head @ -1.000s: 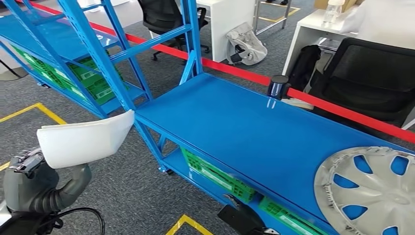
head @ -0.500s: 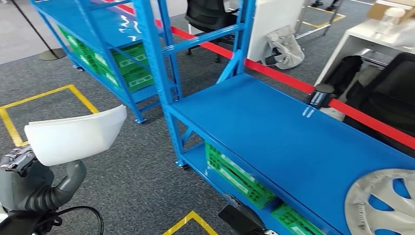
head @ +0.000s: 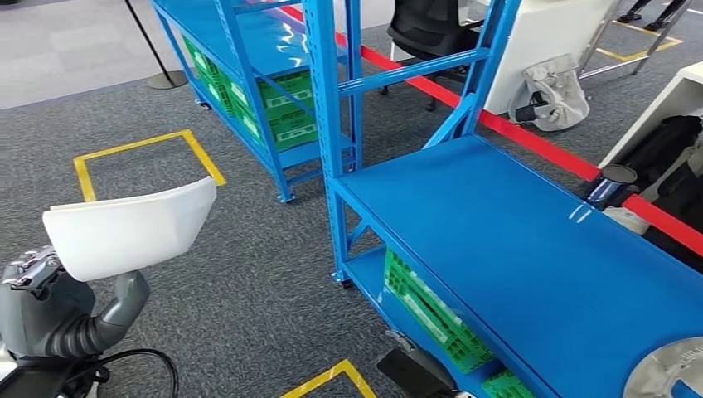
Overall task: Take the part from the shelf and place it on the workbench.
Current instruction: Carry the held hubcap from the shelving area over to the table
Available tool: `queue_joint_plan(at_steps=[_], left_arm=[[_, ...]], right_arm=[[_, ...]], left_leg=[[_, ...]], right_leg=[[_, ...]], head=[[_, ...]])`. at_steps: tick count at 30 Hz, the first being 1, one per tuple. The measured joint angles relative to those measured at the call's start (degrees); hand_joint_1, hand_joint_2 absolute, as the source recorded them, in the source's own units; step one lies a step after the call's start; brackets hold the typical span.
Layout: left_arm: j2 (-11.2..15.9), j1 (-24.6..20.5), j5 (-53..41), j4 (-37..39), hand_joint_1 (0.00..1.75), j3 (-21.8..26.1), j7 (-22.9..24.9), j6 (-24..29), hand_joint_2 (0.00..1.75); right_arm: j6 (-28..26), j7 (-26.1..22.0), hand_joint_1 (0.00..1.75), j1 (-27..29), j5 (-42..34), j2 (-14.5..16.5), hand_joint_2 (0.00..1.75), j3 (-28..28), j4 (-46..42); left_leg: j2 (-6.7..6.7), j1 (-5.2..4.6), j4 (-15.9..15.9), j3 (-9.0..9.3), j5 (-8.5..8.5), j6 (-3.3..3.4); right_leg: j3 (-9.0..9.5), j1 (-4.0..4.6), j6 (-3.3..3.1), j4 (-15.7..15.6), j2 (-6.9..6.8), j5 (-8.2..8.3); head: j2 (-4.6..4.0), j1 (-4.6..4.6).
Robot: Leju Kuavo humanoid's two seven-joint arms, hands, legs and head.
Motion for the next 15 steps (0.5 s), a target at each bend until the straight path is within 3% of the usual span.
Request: queue_joint_plan(at_steps=[2,4,5,6,8,10,11,13,14,15], left_arm=[[0.01,-0.05,0.08,0.01,1.75,-0.04,0.08,0.09,1.75],[0.01,0.03,0.22,0.15,1.75,-0.08,0.37,0.35,1.75],[0.02,0.11,0.26,0.26,1.75,-0.09,0.53,0.59,1.75],[0.05,0.20,0.28,0.34,1.75,-0.11,0.62,0.90,1.75],[0.13,0.51,0.27,0.36,1.75,-0.12,0.66,1.59,1.75],[0.19,0.93,0.28,0.23,1.75,-0.13,0.66,2.13,1.75],[0.23,1.22,0.34,0.15,1.75,-0.11,0.67,2.31,1.75],[0.30,1.89,0.66,-0.02,1.75,-0.08,0.67,2.43,1.75],[0.33,2.19,0.91,-0.12,1.75,-0.05,0.66,2.39,1.75],[0.33,2.35,1.20,-0.22,1.75,-0.03,0.65,2.31,1.75]], right_arm=[[-0.01,0.02,0.00,0.11,-0.02,-0.01,0.00,0.00,-0.13],[-0.02,0.09,0.00,0.26,-0.07,-0.04,0.00,0.00,-0.17],[-0.02,0.13,0.00,0.29,-0.09,-0.07,0.00,0.00,-0.17],[-0.03,0.15,0.00,0.28,-0.09,-0.08,0.00,0.01,-0.17],[-0.03,0.16,0.00,0.20,-0.09,-0.08,0.00,0.03,-0.17],[0.00,0.16,0.00,0.05,-0.07,-0.08,0.00,0.10,-0.17],[0.08,0.15,0.00,-0.06,-0.04,-0.08,0.00,0.15,-0.16],[0.48,0.09,0.00,-0.44,0.03,-0.05,0.00,0.32,-0.15],[0.75,0.07,0.00,-0.72,0.05,-0.02,0.00,0.44,-0.13],[0.96,0.02,0.00,-1.01,0.07,0.03,0.00,0.56,-0.09]], left_leg=[[2.93,0.04,5.50,-2.62,-3.17,-0.58],[4.04,0.33,12.74,-6.28,-6.31,-1.13],[4.18,0.46,14.47,-7.18,-6.55,-1.30],[4.36,0.57,14.01,-6.97,-5.70,-1.39],[5.96,0.62,7.14,-3.33,-1.99,-1.33],[8.29,0.36,0.39,0.15,0.44,-0.73],[8.91,0.19,-1.09,0.81,0.76,-0.32],[7.82,-0.02,-1.49,0.72,0.77,0.51],[7.16,0.03,-1.68,0.81,0.93,0.90],[6.49,0.13,-1.89,0.94,1.13,1.31]], right_leg=[[0.30,-0.04,-0.44,-0.34,-1.24,0.01],[0.35,0.00,-0.61,-0.34,-2.68,-0.13],[0.37,0.01,-0.59,-0.32,-3.39,-0.21],[0.43,0.00,-0.52,-0.31,-4.06,-0.29],[0.73,0.03,-0.23,-0.26,-5.27,-0.55],[1.11,0.28,0.33,-0.16,-6.29,-0.94],[1.29,0.38,0.66,-0.17,-6.74,-1.11],[1.68,0.37,1.33,-0.39,-7.79,-1.30],[1.84,0.22,1.69,-0.30,-7.57,-1.48],[1.67,0.07,2.01,0.39,-6.52,-2.06]], head=[[0.00,-0.04],[0.00,-0.06],[-0.01,-0.05],[0.00,-0.05],[0.00,-0.05],[0.00,-0.02],[0.00,0.01],[0.01,0.06],[0.00,0.07],[0.01,0.08]])
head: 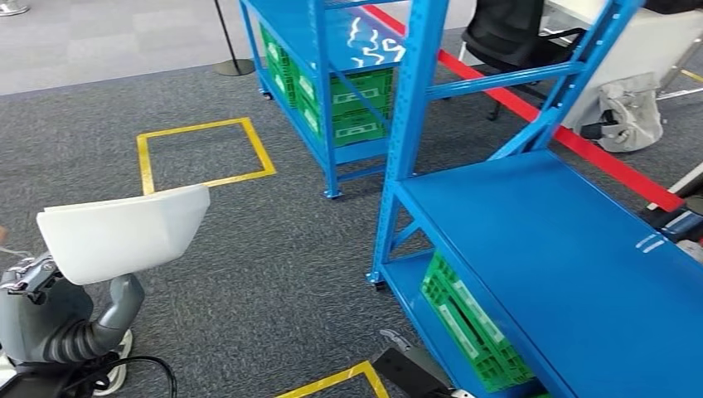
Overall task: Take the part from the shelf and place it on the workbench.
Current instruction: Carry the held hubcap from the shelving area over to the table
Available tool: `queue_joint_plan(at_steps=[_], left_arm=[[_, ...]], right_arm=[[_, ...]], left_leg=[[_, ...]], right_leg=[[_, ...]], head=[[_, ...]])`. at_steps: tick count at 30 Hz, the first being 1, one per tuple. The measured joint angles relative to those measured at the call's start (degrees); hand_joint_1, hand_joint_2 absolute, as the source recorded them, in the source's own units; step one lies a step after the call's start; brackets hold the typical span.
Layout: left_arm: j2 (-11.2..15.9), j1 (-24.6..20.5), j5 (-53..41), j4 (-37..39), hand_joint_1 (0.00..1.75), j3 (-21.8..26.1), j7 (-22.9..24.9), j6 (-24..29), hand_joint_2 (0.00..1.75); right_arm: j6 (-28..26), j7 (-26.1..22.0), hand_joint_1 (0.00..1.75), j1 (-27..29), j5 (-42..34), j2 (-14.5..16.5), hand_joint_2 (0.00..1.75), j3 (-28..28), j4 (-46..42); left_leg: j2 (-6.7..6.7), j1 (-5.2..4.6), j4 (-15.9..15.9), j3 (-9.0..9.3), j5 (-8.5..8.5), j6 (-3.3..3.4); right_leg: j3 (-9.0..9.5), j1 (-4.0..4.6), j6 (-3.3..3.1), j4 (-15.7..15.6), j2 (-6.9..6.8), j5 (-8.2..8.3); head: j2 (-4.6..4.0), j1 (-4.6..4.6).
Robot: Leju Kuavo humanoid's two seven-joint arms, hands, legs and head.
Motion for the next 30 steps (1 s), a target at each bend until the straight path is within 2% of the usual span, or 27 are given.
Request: queue_joint_plan(at_steps=[1,2,3,4,5,6,7,8,9,10,11,12,14,15,16,18,19,20,21,22,24,26,27,29,30], left_arm=[[-0.02,0.07,0.25,-0.08,1.75,0.01,0.00,-0.14,1.75],[-0.04,0.09,0.46,-0.12,1.75,0.02,0.01,-0.32,1.75],[-0.07,0.12,0.65,-0.09,1.75,0.02,0.02,-0.48,1.75],[-0.09,0.24,0.79,-0.04,1.75,0.02,0.03,-0.61,1.75],[-0.09,0.41,0.91,-0.01,1.75,0.02,0.03,-0.68,1.75],[-0.09,0.64,1.01,0.02,1.75,0.02,0.03,-0.68,1.75],[-0.09,0.92,1.07,-0.01,1.75,0.02,0.03,-0.68,1.75],[-0.09,1.23,1.10,-0.10,1.75,0.02,0.02,-0.68,1.75],[-0.09,1.56,1.12,-0.21,1.75,0.02,0.01,-0.68,1.75],[-0.08,1.90,1.13,-0.33,1.75,0.02,-0.01,-0.68,1.75],[-0.08,2.24,1.14,-0.44,1.75,0.02,-0.03,-0.68,1.75],[-0.07,2.57,1.14,-0.52,1.75,0.02,-0.04,-0.68,1.75],[-0.03,3.17,1.14,-0.71,1.75,0.02,-0.04,-0.68,1.75],[0.00,3.34,1.14,-0.80,1.75,0.02,-0.04,-0.68,1.75],[0.02,3.41,1.14,-0.88,1.75,0.01,-0.05,-0.67,1.75],[0.05,3.48,1.14,-0.93,1.75,0.00,-0.05,-0.67,1.75],[0.07,3.53,1.18,-0.91,1.75,-0.01,-0.04,-0.67,1.75],[0.09,3.59,1.28,-0.88,1.75,-0.02,-0.04,-0.72,1.75],[0.13,3.62,1.41,-0.83,1.75,-0.02,-0.05,-0.80,1.75],[0.16,3.62,1.53,-0.77,1.75,-0.03,-0.09,-0.93,1.75],[0.20,3.50,1.70,-0.58,1.75,-0.04,-0.20,-1.14,1.75],[0.20,3.15,1.94,-0.30,1.75,-0.07,-0.45,-1.19,1.75],[0.20,2.91,2.10,-0.15,1.75,-0.07,-0.63,-1.19,1.75],[0.20,2.54,2.32,0.07,1.75,-0.05,-0.96,-1.19,1.75],[0.20,2.39,2.34,0.14,1.75,-0.04,-1.06,-1.18,1.75]], right_arm=[[0.13,-0.05,0.00,-0.23,0.00,0.04,0.00,0.11,0.05],[0.17,-0.12,0.00,-0.33,0.00,0.06,0.00,0.21,0.14],[0.17,-0.18,0.00,-0.26,-0.01,0.08,0.00,0.27,0.22],[0.14,-0.20,0.00,-0.10,-0.04,0.08,0.00,0.32,0.29],[0.07,-0.20,0.00,0.09,-0.09,0.08,0.00,0.35,0.34],[-0.08,-0.17,0.00,0.28,-0.13,0.07,0.00,0.35,0.36],[-0.27,-0.09,0.00,0.43,-0.15,0.05,0.00,0.35,0.33],[-0.54,0.04,0.00,0.60,-0.13,0.00,0.00,0.35,0.28],[-0.85,0.21,0.00,0.80,-0.10,-0.07,0.00,0.37,0.23],[-1.17,0.41,0.00,1.04,-0.07,-0.15,0.00,0.40,0.16],[-1.49,0.61,0.00,1.32,-0.05,-0.23,0.00,0.45,0.05],[-1.77,0.78,0.00,1.56,-0.06,-0.33,0.00,0.49,-0.09],[-2.13,1.00,0.00,1.85,-0.09,-0.51,0.00,0.53,-0.44],[-2.23,1.03,0.00,1.89,-0.09,-0.59,0.00,0.53,-0.62],[-2.27,1.03,0.00,1.94,-0.09,-0.62,0.00,0.54,-0.77],[-2.32,1.07,0.00,2.23,-0.10,-0.69,0.00,0.57,-0.97],[-2.34,1.12,0.00,2.41,-0.13,-0.75,0.00,0.60,-1.01],[-2.40,1.21,0.00,2.55,-0.15,-0.82,0.00,0.61,-1.04],[-2.51,1.33,0.00,2.62,-0.23,-0.89,0.00,0.63,-1.08],[-2.68,1.50,0.00,2.62,-0.37,-0.93,0.00,0.64,-1.10],[-3.11,1.95,0.00,2.52,-0.92,-0.99,0.00,0.66,-1.13],[-3.36,2.34,0.00,2.39,-1.45,-1.15,0.00,0.66,-1.17],[-3.40,2.46,0.00,2.30,-1.60,-1.26,0.00,0.67,-1.21],[-3.38,2.66,0.00,1.92,-1.70,-1.42,0.00,0.71,-1.48],[-3.24,2.78,0.00,1.59,-1.72,-1.45,0.00,0.74,-1.63]], left_leg=[[-0.63,0.15,-0.20,0.15,0.20,0.40],[-1.23,0.24,-0.28,0.23,0.32,0.69],[-1.92,0.23,-0.27,0.20,0.35,0.88],[-2.68,0.18,-0.25,0.19,0.34,0.98],[-3.49,0.14,-0.22,0.19,0.32,1.01],[-4.33,0.12,-0.18,0.22,0.31,1.01],[-5.13,0.12,-0.12,0.29,0.27,0.95],[-5.89,0.15,-0.03,0.34,0.20,0.84],[-6.57,0.14,0.16,0.31,0.09,0.65],[-7.24,0.12,0.34,0.20,-0.04,0.35],[-7.79,0.12,0.47,0.03,-0.13,0.00],[-8.32,0.14,0.48,-0.14,-0.15,-0.41],[-8.91,0.28,0.38,-0.38,-0.12,-1.20],[-8.15,0.27,0.87,-0.61,-0.48,-1.50],[-6.81,0.22,2.28,-1.25,-1.42,-1.74],[-3.61,0.21,8.57,-4.20,-4.96,-2.15],[-2.82,0.31,12.41,-6.12,-6.74,-2.36],[-2.44,0.42,15.37,-7.59,-7.78,-2.53],[-2.26,0.51,16.39,-8.10,-7.69,-2.64],[-2.05,0.57,15.26,-7.47,-6.59,-2.69],[-0.51,0.60,7.50,-3.34,-2.89,-2.53],[1.20,0.36,1.31,-0.08,-0.73,-1.87],[1.45,0.18,0.33,0.33,-0.58,-1.39],[0.42,-0.07,0.30,0.23,-0.40,-0.50],[-0.12,-0.06,0.12,0.28,-0.25,-0.11]], right_leg=[[-0.72,-0.12,0.26,1.79,1.53,-1.17],[-2.12,-0.24,0.44,4.83,3.34,-2.85],[-4.13,-0.24,0.54,8.83,4.51,-4.76],[-6.18,-0.23,0.61,12.71,4.98,-6.19],[-7.72,-0.22,0.63,15.26,5.13,-6.65],[-8.28,-0.23,0.61,15.65,5.20,-5.89],[-7.61,-0.27,0.54,13.52,5.39,-4.02],[-6.01,-0.35,0.45,9.59,6.08,-1.62],[-4.25,-0.49,0.41,5.42,7.47,0.29],[-2.85,-0.56,0.34,2.17,8.53,1.58],[-2.06,-0.58,0.23,0.29,9.32,2.09],[-1.88,-0.46,0.03,-0.22,9.49,2.01],[-1.72,-0.35,-0.73,-0.49,8.24,2.17],[-1.53,-0.36,-1.16,-0.75,7.63,2.28],[-1.33,-0.44,-1.51,-1.03,6.96,2.37],[-1.10,-0.34,-1.97,-1.25,5.43,2.31],[-1.08,-0.25,-2.06,-1.24,4.61,2.23],[-1.08,-0.19,-2.10,-1.23,3.78,2.15],[-1.05,-0.16,-2.06,-1.22,3.03,2.07],[-0.97,-0.15,-1.97,-1.21,2.34,1.99],[-0.61,-0.14,-1.64,-1.19,1.12,1.74],[-0.22,0.01,-1.07,-1.14,0.20,1.45],[-0.08,0.07,-0.72,-1.14,-0.20,1.38],[0.13,-0.04,0.04,-1.24,-0.93,1.31],[0.16,-0.19,0.43,-1.03,-0.51,1.09]], head=[[-0.01,0.03],[-0.01,0.05],[-0.01,0.08],[-0.01,0.10],[0.00,0.10],[0.00,0.10],[0.01,0.10],[0.00,0.10],[-0.01,0.10],[-0.01,0.09],[-0.01,0.09],[-0.01,0.09],[-0.01,0.09],[-0.01,0.08],[-0.01,0.06],[0.00,0.03],[0.00,0.03],[-0.01,0.03],[-0.01,0.03],[-0.01,0.03],[0.00,0.02],[0.00,0.02],[0.00,0.03],[0.00,0.05],[0.00,0.08]])
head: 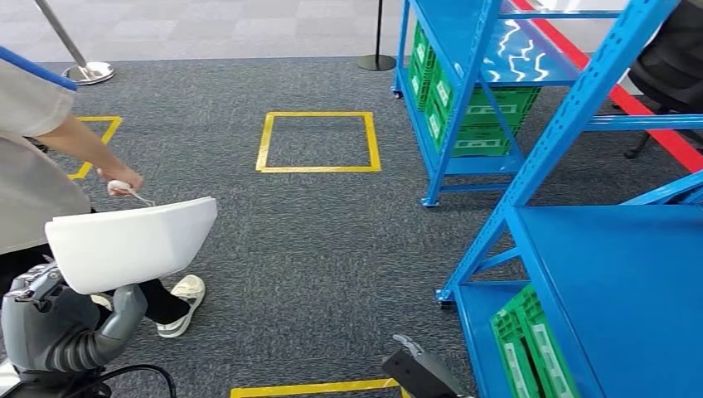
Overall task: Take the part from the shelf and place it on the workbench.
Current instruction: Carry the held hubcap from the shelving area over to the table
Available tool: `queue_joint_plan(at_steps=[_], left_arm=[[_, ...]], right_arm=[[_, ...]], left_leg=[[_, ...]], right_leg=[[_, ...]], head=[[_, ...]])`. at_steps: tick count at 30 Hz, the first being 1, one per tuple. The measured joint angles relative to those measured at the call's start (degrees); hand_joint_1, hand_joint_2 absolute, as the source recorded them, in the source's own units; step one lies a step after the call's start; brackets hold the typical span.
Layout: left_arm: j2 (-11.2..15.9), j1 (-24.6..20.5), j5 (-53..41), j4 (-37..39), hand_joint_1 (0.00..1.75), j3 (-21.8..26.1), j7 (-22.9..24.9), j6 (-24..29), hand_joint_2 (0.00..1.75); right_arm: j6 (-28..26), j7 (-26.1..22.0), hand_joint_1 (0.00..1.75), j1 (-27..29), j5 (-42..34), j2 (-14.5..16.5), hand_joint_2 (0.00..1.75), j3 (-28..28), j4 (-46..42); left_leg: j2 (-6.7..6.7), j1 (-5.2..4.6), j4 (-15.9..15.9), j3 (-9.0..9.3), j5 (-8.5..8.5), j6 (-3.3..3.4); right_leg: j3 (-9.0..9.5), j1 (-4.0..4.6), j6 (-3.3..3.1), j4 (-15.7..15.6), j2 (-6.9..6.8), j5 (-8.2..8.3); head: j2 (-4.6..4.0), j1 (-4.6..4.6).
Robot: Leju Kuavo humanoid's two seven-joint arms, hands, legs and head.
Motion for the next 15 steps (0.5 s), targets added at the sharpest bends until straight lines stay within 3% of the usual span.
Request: queue_joint_plan(at_steps=[2,3,5,6,7,8,9,11,13,15], left_arm=[[-0.03,-0.49,-0.03,0.14,1.75,0.04,-0.13,0.01,1.75],[-0.05,-0.77,-0.09,0.28,1.75,0.05,-0.20,0.01,1.75],[-0.08,-1.09,-0.24,0.73,1.75,0.07,-0.30,0.00,1.75],[-0.08,-1.10,-0.29,0.99,1.75,0.08,-0.34,-0.01,1.75],[-0.08,-1.09,-0.31,1.22,1.75,0.10,-0.38,-0.01,1.75],[-0.08,-1.08,-0.31,1.42,1.75,0.12,-0.48,-0.02,1.75],[-0.07,-1.07,-0.31,1.53,1.75,0.14,-0.60,-0.02,1.75],[-0.07,-1.06,-0.31,1.65,1.75,0.19,-0.81,0.00,1.75],[-0.06,-0.96,-0.32,1.70,1.75,0.22,-0.90,0.08,1.75],[-0.05,-0.72,-0.34,1.71,1.75,0.37,-0.97,0.25,1.75]], right_arm=[[0.70,0.03,0.00,-0.79,-0.10,-0.03,0.00,0.03,-0.21],[1.31,-0.11,0.00,-1.16,-0.14,-0.05,0.00,0.04,-0.14],[2.59,-0.74,0.00,-1.74,-0.11,0.00,0.00,0.08,0.23],[3.14,-1.21,0.00,-2.05,-0.06,0.06,0.00,0.10,0.57],[3.55,-1.67,0.00,-2.39,-0.03,0.18,0.00,0.13,0.93],[3.93,-2.15,0.00,-2.80,-0.01,0.36,0.00,0.15,1.37],[4.24,-2.55,0.00,-3.23,0.02,0.54,0.00,0.16,1.85],[4.80,-3.01,0.00,-4.03,0.16,0.96,0.00,0.18,2.83],[5.15,-3.17,0.00,-4.52,0.34,1.30,0.00,0.19,3.57],[5.28,-3.25,0.00,-4.90,0.50,1.55,0.00,0.19,3.96]], left_leg=[[-0.96,0.23,-0.32,0.21,0.34,0.73],[-1.47,0.27,-0.36,0.17,0.43,0.96],[-2.76,0.18,-0.31,0.03,0.50,1.19],[-3.53,0.11,-0.26,-0.02,0.52,1.23],[-4.30,0.07,-0.18,-0.04,0.53,1.23],[-5.08,0.06,-0.08,-0.04,0.53,1.21],[-5.81,0.09,0.02,-0.05,0.53,1.15],[-7.14,0.11,0.23,-0.28,0.58,0.70],[-8.28,0.27,0.16,-0.68,0.78,-0.09],[-8.90,0.42,0.08,-1.02,0.92,-0.83]], right_leg=[[-1.12,-0.25,0.54,2.84,2.54,-1.92],[-2.65,-0.32,0.66,6.17,4.14,-3.66],[-6.48,-0.23,0.64,13.63,5.41,-6.63],[-7.77,-0.16,0.53,15.81,5.55,-6.90],[-7.92,-0.11,0.36,15.57,5.63,-5.93],[-6.90,-0.07,0.14,13.02,5.87,-4.00],[-5.08,-0.06,-0.11,8.94,6.71,-1.76],[-1.99,-0.03,-0.28,2.04,9.11,0.81],[-1.23,0.18,-0.39,0.11,9.90,0.95],[-1.13,0.20,-1.00,-0.26,8.61,1.24]], head=[[0.00,0.06],[0.00,0.09],[-0.01,0.14],[-0.01,0.14],[-0.01,0.14],[-0.01,0.14],[0.00,0.14],[0.00,0.14],[0.00,0.18],[-0.01,0.22]])
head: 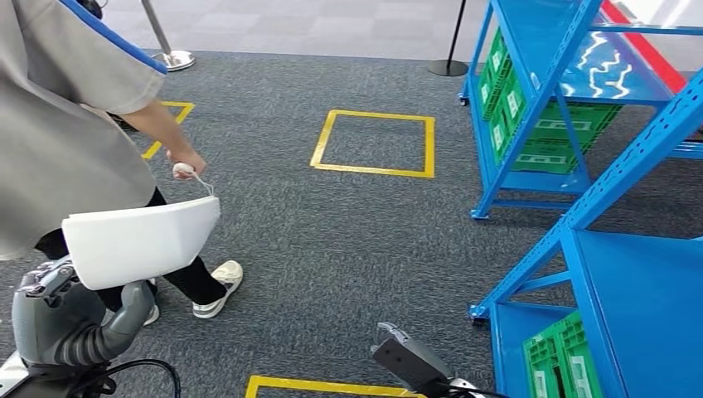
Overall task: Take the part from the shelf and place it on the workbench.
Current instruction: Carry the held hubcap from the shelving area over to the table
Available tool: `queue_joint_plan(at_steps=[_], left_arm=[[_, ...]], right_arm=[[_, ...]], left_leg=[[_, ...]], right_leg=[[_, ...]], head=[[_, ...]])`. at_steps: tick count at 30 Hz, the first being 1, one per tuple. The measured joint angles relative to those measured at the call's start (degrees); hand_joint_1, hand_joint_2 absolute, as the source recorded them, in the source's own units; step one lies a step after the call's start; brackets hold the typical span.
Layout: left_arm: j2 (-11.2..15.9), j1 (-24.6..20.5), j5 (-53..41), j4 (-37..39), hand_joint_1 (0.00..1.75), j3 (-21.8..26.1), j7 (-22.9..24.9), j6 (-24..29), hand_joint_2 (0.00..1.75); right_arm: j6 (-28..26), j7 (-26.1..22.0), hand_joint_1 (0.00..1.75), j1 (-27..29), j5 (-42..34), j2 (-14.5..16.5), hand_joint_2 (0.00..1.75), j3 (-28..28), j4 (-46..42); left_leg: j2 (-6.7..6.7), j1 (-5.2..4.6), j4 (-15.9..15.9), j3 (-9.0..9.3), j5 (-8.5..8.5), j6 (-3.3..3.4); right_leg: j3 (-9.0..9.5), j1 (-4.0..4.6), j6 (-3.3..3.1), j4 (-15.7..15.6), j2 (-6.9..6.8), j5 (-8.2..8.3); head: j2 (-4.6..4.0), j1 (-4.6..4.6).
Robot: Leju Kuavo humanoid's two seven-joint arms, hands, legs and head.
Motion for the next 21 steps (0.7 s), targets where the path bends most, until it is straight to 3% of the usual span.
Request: queue_joint_plan(at_steps=[2,4,6,7,8,9,11,12,13,15,16,18,19,21], left_arm=[[0.01,0.05,-0.03,0.01,1.75,0.18,-0.03,0.16,1.75],[0.01,-0.01,-0.04,0.10,1.75,0.21,-0.04,0.22,1.75],[0.01,0.06,-0.05,0.30,1.75,0.21,-0.04,0.22,1.75],[0.02,0.10,-0.05,0.40,1.75,0.21,-0.06,0.23,1.75],[0.03,0.13,-0.04,0.49,1.75,0.21,-0.11,0.25,1.75],[0.04,0.14,-0.04,0.53,1.75,0.21,-0.20,0.31,1.75],[0.04,0.12,0.01,0.57,1.75,0.21,-0.39,0.45,1.75],[0.04,0.12,0.05,0.57,1.75,0.21,-0.45,0.53,1.75],[0.05,0.15,0.09,0.57,1.75,0.21,-0.46,0.60,1.75],[0.06,0.28,0.14,0.51,1.75,0.22,-0.47,0.74,1.75],[0.05,0.35,0.15,0.41,1.75,0.24,-0.49,0.82,1.75],[-0.04,0.40,0.15,0.25,1.75,0.26,-0.54,0.94,1.75],[-0.09,0.41,0.15,0.22,1.75,0.27,-0.56,0.98,1.75],[-0.17,0.52,0.14,0.29,1.75,0.27,-0.56,0.99,1.75]], right_arm=[[-0.01,-0.07,0.00,-0.40,0.09,0.23,0.00,0.00,0.34],[-0.10,-0.15,0.00,-0.36,0.08,0.35,0.00,0.00,0.83],[-0.28,-0.23,0.00,-0.04,0.03,0.34,0.00,0.00,1.30],[-0.34,-0.27,0.00,0.05,0.01,0.34,0.00,0.00,1.46],[-0.37,-0.33,0.00,0.07,0.01,0.36,0.00,0.00,1.59],[-0.37,-0.38,0.00,0.06,0.00,0.39,0.00,0.00,1.68],[-0.36,-0.45,0.00,0.04,-0.07,0.42,0.00,0.00,1.80],[-0.36,-0.46,0.00,0.03,-0.10,0.43,0.00,0.00,1.85],[-0.36,-0.48,0.00,0.02,-0.12,0.45,0.00,0.00,1.87],[-0.36,-0.49,0.00,-0.10,-0.15,0.51,0.00,0.00,1.88],[-0.38,-0.50,0.00,-0.21,-0.17,0.55,0.00,0.00,1.88],[-0.44,-0.51,0.00,-0.39,-0.32,0.58,0.00,0.00,1.95],[-0.48,-0.51,0.00,-0.37,-0.40,0.59,0.00,0.00,2.09],[-0.51,-0.50,0.00,-0.17,-0.56,0.60,0.00,0.00,2.51]], left_leg=[[2.26,-0.16,2.42,-1.26,-1.53,-0.44],[5.53,-0.22,9.18,-4.51,-5.17,-0.72],[6.65,-0.03,15.48,-7.57,-7.53,-1.03],[6.86,0.06,15.95,-7.74,-7.13,-1.13],[7.16,0.13,14.16,-6.73,-5.75,-1.19],[7.81,0.16,10.39,-4.64,-3.76,-1.19],[10.23,-0.02,2.87,-0.63,-1.19,-0.66],[11.00,-0.15,0.81,0.39,-0.74,-0.25],[11.23,-0.29,0.19,0.56,-0.85,0.21],[9.91,-0.29,-0.08,0.56,-0.62,0.98],[9.27,-0.20,-0.27,0.72,-0.49,1.35],[8.04,0.08,-0.59,1.05,-0.20,1.99],[7.41,0.09,-0.58,1.02,-0.17,2.15],[5.91,0.06,-0.50,0.91,-0.17,2.30]], right_leg=[[0.24,-0.16,-0.71,-0.55,-1.39,0.28],[0.35,-0.07,-1.13,-0.72,-2.96,0.25],[0.33,0.04,-1.22,-0.62,-4.64,0.07],[0.35,0.05,-1.19,-0.57,-5.40,-0.03],[0.44,0.04,-1.10,-0.53,-6.10,-0.15],[0.59,0.02,-0.95,-0.48,-6.74,-0.30],[0.96,0.25,-0.46,-0.36,-7.78,-0.67],[1.12,0.39,-0.16,-0.33,-8.23,-0.82],[1.26,0.51,0.17,-0.37,-8.68,-0.93],[1.67,0.36,0.90,-0.48,-9.45,-1.14],[1.71,0.21,1.27,-0.05,-8.86,-1.59],[0.16,-0.11,1.84,3.94,-5.98,-4.05],[-1.58,-0.17,1.99,7.55,-4.42,-5.85],[-5.37,-0.21,2.14,14.53,-3.19,-8.37]], head=[[0.01,-0.11],[0.01,-0.21],[0.01,-0.21],[0.01,-0.21],[0.01,-0.21],[0.01,-0.21],[0.01,-0.20],[0.01,-0.19],[0.01,-0.17],[0.01,-0.16],[0.01,-0.16],[0.01,-0.10],[0.01,-0.07],[0.00,-0.02]])
